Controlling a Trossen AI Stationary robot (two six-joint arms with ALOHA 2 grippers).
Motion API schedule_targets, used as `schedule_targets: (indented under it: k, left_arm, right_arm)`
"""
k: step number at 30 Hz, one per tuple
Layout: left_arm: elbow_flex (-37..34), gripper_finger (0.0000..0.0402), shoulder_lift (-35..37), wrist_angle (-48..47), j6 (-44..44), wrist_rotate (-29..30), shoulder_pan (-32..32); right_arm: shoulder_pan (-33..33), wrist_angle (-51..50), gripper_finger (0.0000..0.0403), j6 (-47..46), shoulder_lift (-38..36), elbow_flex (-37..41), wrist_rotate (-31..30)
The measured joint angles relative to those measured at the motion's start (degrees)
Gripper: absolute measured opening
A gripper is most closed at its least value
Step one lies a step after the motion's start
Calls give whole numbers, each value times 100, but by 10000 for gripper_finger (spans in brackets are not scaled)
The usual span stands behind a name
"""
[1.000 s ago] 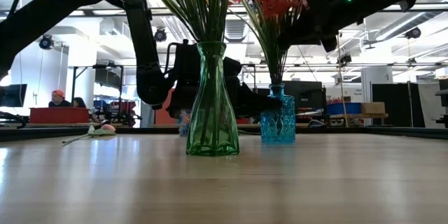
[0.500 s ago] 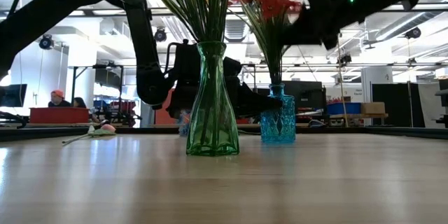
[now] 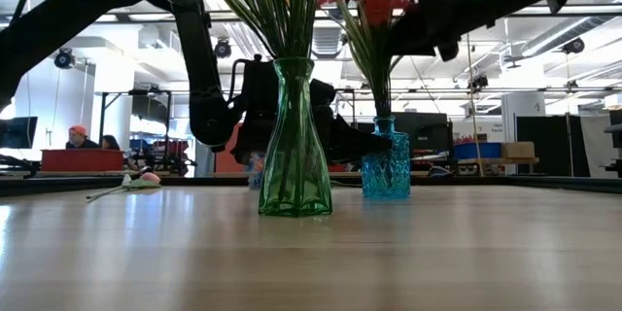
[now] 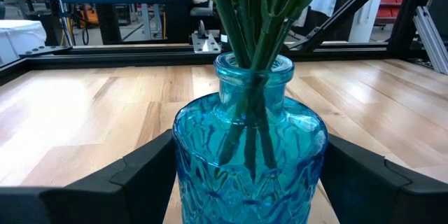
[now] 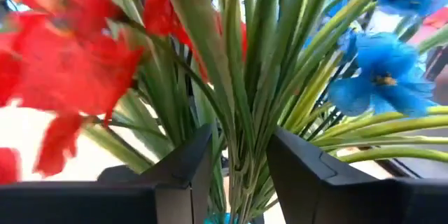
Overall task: Sort flowers into vase by color
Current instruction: Put the red flowers into the blue flower vase
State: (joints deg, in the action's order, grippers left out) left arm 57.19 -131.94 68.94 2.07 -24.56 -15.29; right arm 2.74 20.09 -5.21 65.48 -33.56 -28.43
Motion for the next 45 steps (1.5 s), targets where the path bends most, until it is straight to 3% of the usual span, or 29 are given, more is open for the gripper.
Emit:
schedule_targets:
  k: [4,9,13,25,37,40,45]
  left_arm:
    - [0,288,0,-2,-3,0,0]
    - [0,288,0,-2,-3,-2,0]
    - [0,288,0,-2,0,-2,0]
    - [0,288,0,-2,2,-2,0]
    - [0,296,0,0,-30,0,0]
    - [-1,309,0,-60,-113,2,0]
    - [-29,332,-41,-150,-220,8,-2]
  right_arm:
    - [-2,-11,96,169,45,-85,-14]
    - [-2,-49,21,212,37,-92,-27]
    - [-1,-321,15,-79,24,-106,-171]
    - [-2,-643,13,-563,22,83,-98]
    - [0,-465,13,-377,-14,94,-154]
    - [0,-506,30,-438,-50,96,-131]
    - [0,-686,97,-572,-86,139,-76]
